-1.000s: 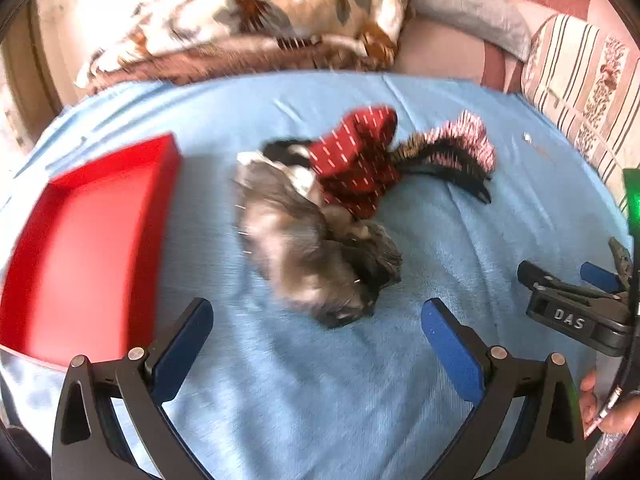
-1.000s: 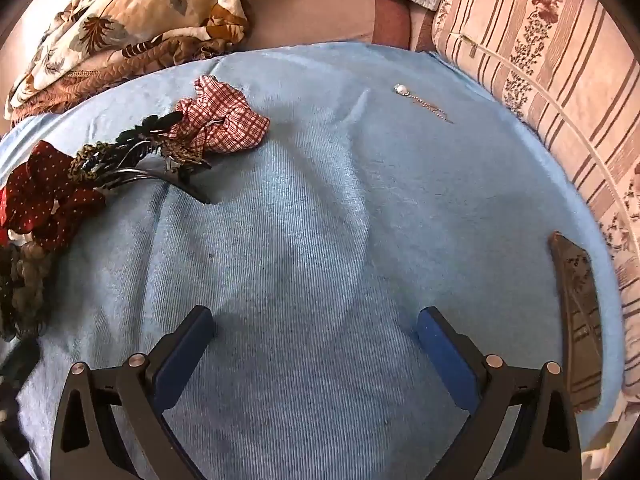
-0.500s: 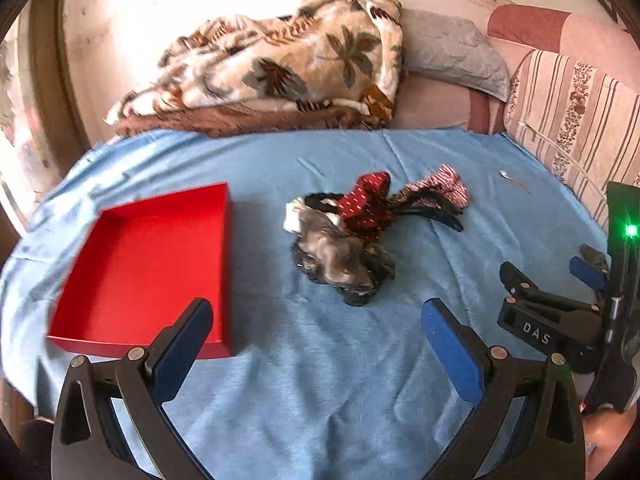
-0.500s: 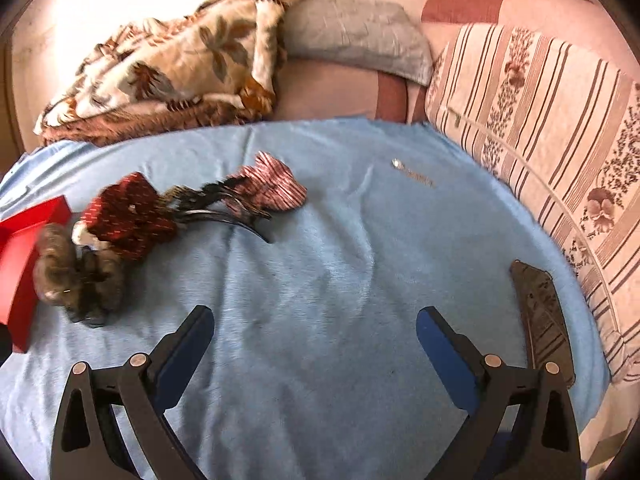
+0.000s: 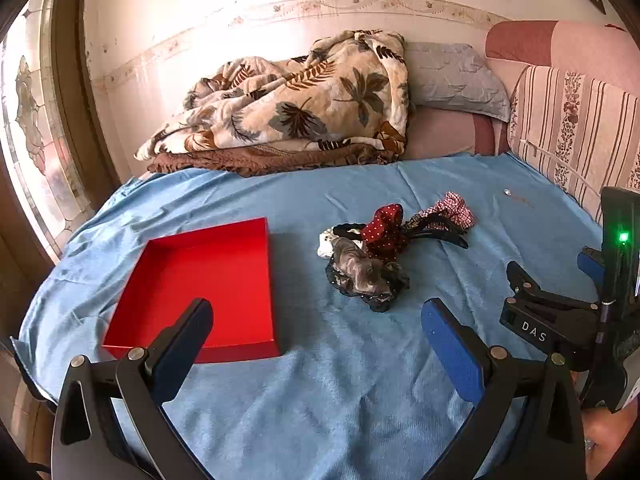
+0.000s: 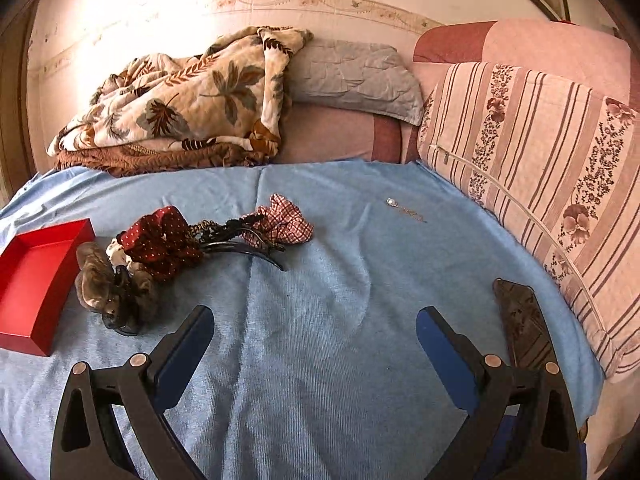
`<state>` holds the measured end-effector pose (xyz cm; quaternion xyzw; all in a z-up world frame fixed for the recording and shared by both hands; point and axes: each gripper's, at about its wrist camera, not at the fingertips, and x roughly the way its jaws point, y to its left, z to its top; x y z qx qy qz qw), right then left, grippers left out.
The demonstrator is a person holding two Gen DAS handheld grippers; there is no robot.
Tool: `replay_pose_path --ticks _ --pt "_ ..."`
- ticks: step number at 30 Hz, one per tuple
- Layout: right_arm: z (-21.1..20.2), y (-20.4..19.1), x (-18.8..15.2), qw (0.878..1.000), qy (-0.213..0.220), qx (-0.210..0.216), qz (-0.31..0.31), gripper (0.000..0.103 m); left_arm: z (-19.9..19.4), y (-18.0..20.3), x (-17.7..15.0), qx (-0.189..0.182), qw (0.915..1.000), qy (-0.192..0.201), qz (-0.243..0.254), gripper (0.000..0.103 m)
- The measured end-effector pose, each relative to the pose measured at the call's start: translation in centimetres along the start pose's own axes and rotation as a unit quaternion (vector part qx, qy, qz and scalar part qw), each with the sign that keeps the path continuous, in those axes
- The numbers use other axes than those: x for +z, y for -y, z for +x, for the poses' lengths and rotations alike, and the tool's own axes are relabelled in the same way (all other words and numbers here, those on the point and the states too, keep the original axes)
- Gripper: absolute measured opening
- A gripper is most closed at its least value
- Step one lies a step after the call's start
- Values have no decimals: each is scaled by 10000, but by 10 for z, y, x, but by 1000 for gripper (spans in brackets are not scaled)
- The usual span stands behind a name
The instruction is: Organize jewelry
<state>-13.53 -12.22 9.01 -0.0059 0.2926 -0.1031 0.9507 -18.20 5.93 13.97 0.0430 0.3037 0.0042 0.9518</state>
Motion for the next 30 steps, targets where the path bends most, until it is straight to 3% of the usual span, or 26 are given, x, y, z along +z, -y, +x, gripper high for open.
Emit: replay_pose_path --ticks 13,24,30 --pt "-31 1 -6 9994 335 8 27 102 -39 0 -1 85 9997 211 30 103" --pt "-35 -4 -16 9995 257 -102 -126 102 -38 -14 -4 -108 9998 130 -146 103" --pt "-28 -24 -21 9985 190 -67 -506 102 -28 -26 -7 -285 9991 -69 -301 103"
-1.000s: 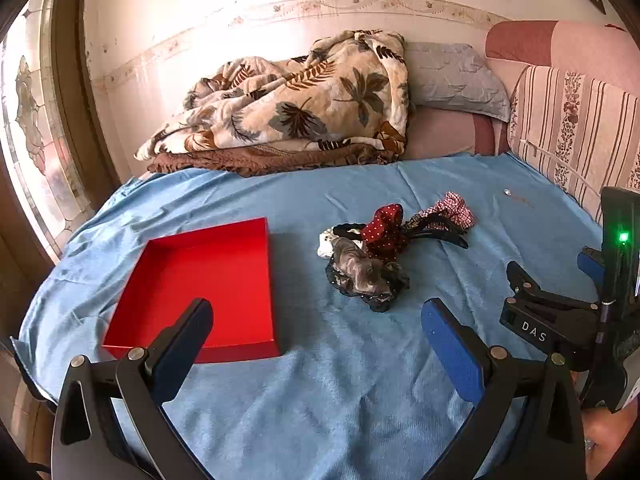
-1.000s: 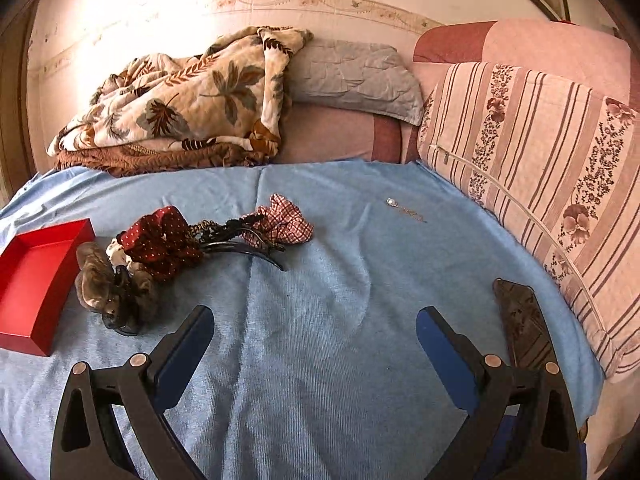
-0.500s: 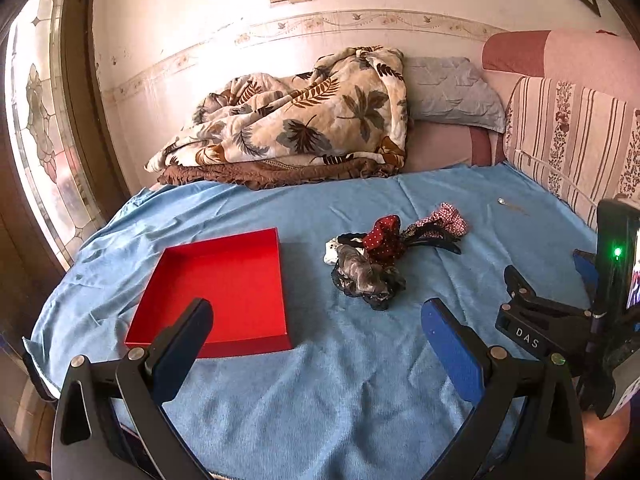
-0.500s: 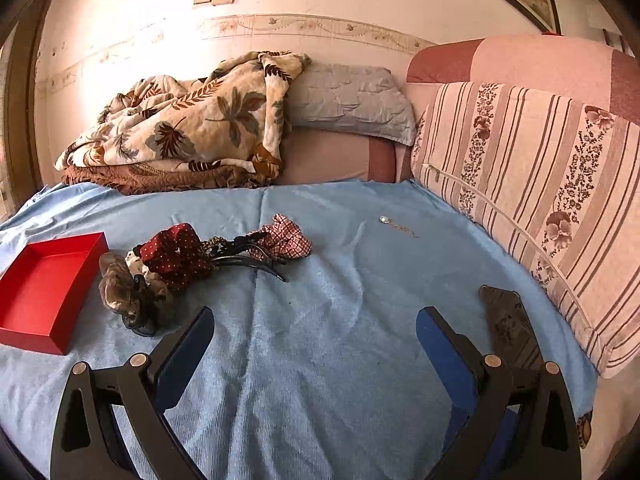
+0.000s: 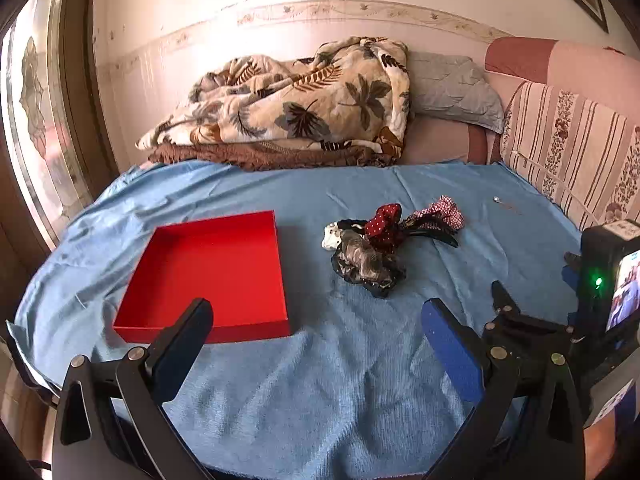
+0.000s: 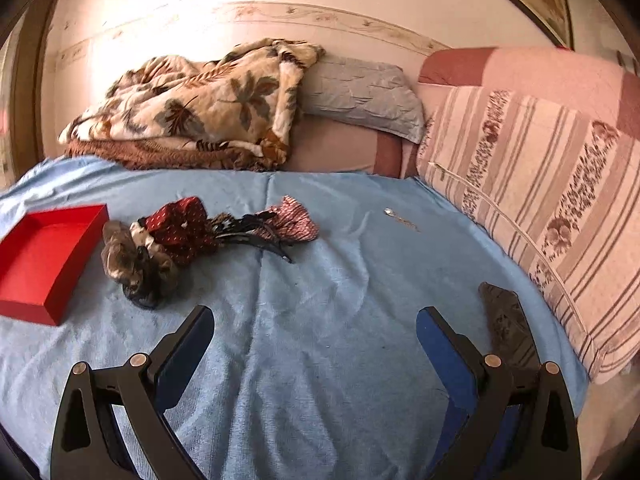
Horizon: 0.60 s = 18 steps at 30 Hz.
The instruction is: Organize jewelry
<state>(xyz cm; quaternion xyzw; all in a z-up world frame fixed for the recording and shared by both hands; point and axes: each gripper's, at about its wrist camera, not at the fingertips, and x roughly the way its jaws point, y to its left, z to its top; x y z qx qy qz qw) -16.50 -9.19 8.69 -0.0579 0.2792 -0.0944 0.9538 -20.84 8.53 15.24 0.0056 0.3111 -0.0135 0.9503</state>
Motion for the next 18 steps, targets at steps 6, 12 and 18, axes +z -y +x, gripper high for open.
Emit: replay_pose_path --ticks 6,12,18 --pt "9 -15 -4 9996 -112 110 -241 102 16 -6 3 -175 9995 -268 -72 103" --pt "18 -19 -3 9989 -271 290 -248 102 44 -6 0 -238 9979 -601 -36 103" --pt "36 -20 16 9979 -267 440 -400 102 79 -8 -1 -103 9961 -876 74 103"
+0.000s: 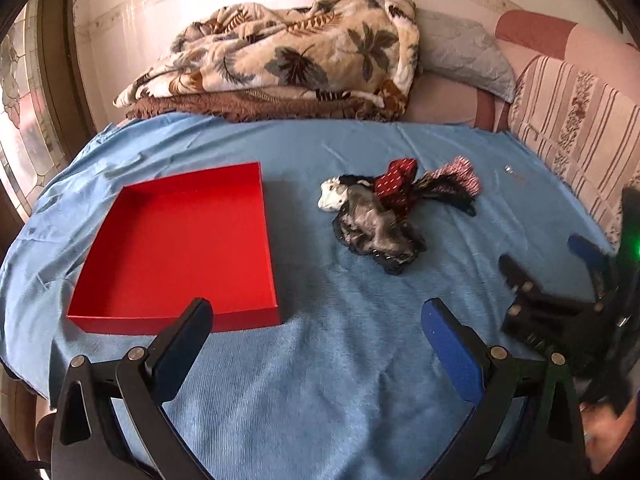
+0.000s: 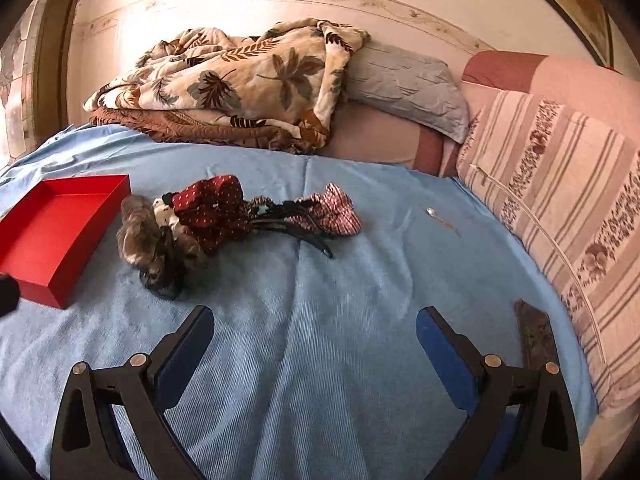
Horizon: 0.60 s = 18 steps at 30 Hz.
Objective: Organize jewelry
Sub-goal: 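Grasp grey-brown scrunchie with left tool while right tool grasps plaid scrunchie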
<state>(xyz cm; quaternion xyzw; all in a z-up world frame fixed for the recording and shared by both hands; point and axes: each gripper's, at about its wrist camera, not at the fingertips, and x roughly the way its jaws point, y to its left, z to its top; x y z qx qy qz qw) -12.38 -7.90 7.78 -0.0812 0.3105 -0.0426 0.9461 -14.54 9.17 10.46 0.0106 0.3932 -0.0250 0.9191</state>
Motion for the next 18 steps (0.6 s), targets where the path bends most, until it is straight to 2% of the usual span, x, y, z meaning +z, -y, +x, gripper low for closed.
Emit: replay_pose_path --ticks 6,10,14,18 --pt "34 10 23 9996 -131 244 96 102 29 -11 12 7 9998 -214 2 103" --pt "62 28 37 9971 -333 500 468 101 43 -19 29 -205 9992 -313 -116 102" --pt "91 49 50 9927 -563 717 787 95 59 -15 50 -516 9975 -467 -118 82" --pt "118 70 58 9875 -749 885 1066 89 75 1 66 -797 9954 -523 -82 79"
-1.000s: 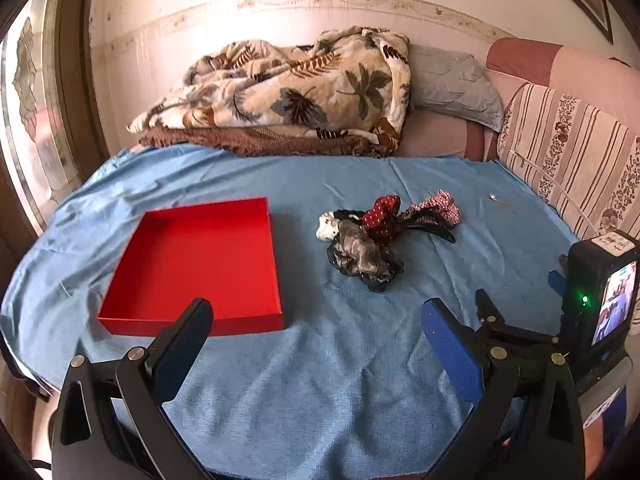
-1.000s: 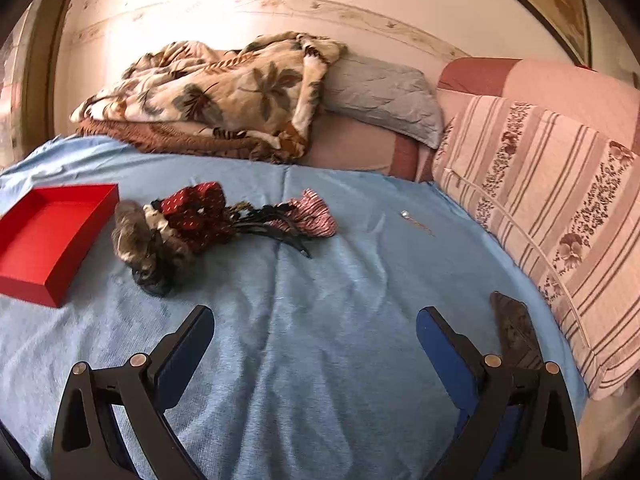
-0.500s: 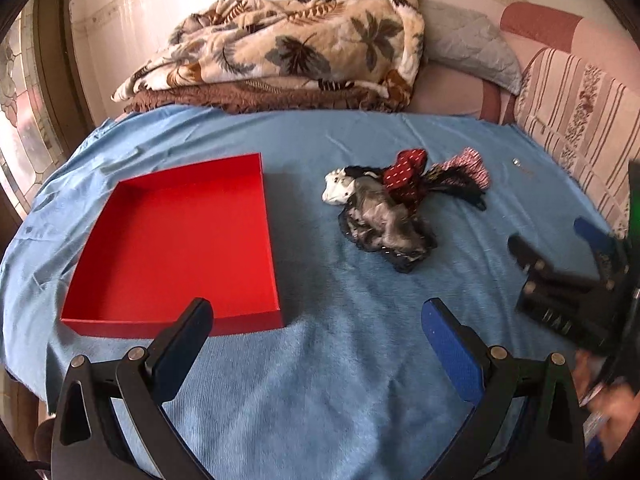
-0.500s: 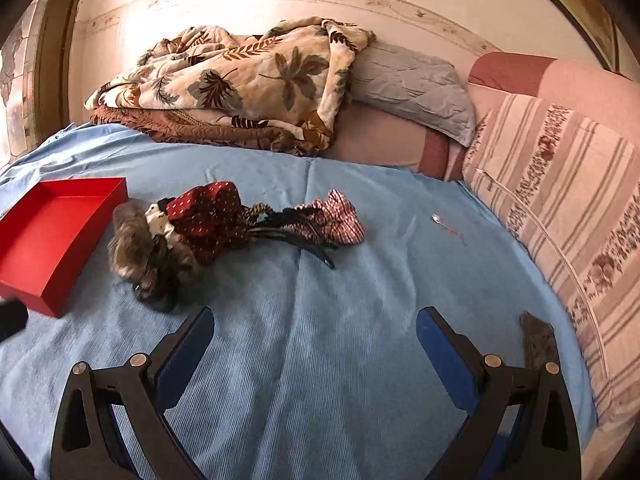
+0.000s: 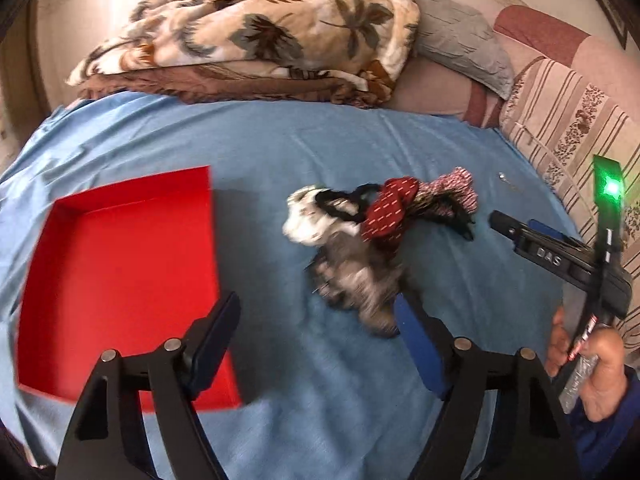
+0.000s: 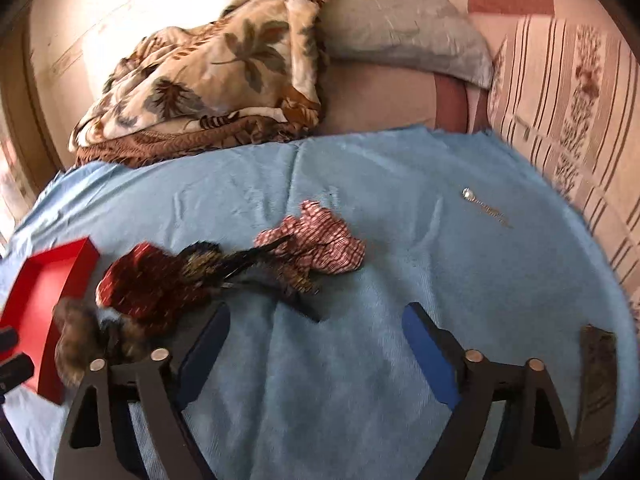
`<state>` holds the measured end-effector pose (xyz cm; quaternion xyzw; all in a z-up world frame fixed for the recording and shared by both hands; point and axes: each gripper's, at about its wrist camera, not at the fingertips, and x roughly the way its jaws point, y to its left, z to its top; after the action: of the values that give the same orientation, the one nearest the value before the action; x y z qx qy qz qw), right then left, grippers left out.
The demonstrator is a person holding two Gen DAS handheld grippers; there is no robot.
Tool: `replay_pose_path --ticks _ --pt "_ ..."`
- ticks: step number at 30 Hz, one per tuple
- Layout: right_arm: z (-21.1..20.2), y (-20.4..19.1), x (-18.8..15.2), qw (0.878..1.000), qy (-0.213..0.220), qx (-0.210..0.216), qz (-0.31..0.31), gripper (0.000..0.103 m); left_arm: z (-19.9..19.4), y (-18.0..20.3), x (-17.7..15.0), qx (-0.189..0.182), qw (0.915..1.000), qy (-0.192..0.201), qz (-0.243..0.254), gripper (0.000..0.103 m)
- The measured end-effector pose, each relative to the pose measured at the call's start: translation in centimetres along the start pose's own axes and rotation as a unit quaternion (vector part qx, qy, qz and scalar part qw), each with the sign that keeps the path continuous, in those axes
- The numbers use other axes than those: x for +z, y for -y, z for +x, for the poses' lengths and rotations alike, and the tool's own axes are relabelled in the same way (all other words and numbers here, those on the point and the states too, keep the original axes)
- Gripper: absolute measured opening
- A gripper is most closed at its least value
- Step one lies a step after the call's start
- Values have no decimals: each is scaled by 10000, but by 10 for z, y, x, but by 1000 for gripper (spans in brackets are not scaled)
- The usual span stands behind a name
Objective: Organize jewelry
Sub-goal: 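Grasp grey-brown scrunchie with left tool while right tool grasps plaid scrunchie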
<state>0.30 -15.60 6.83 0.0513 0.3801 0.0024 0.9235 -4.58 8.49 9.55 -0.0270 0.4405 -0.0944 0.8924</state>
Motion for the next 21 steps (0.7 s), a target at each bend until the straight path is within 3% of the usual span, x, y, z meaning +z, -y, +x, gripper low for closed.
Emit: replay_pose_path --ticks 7,15,17,18,19,21 --pt "36 25 25 9998 -145 93 117 85 37 18 11 -98 9995 -297 23 79" --pt "82 17 47 9982 -323 489 -88 83 64 26 10 -49 9984 -564 -25 79" --pt "94 13 48 9969 -487 594 -184 69 66 26 7 -30 9982 -598 -5 71" --pt "100 12 48 9957 -608 672 -210 49 67 28 6 -22 9980 -638 14 66" --pt "105 11 47 9946 -707 730 -201 32 69 29 6 -18 9978 -668 24 56" --pt "107 12 47 9940 -761 769 -136 20 69 30 4 -9 9977 -672 11 35"
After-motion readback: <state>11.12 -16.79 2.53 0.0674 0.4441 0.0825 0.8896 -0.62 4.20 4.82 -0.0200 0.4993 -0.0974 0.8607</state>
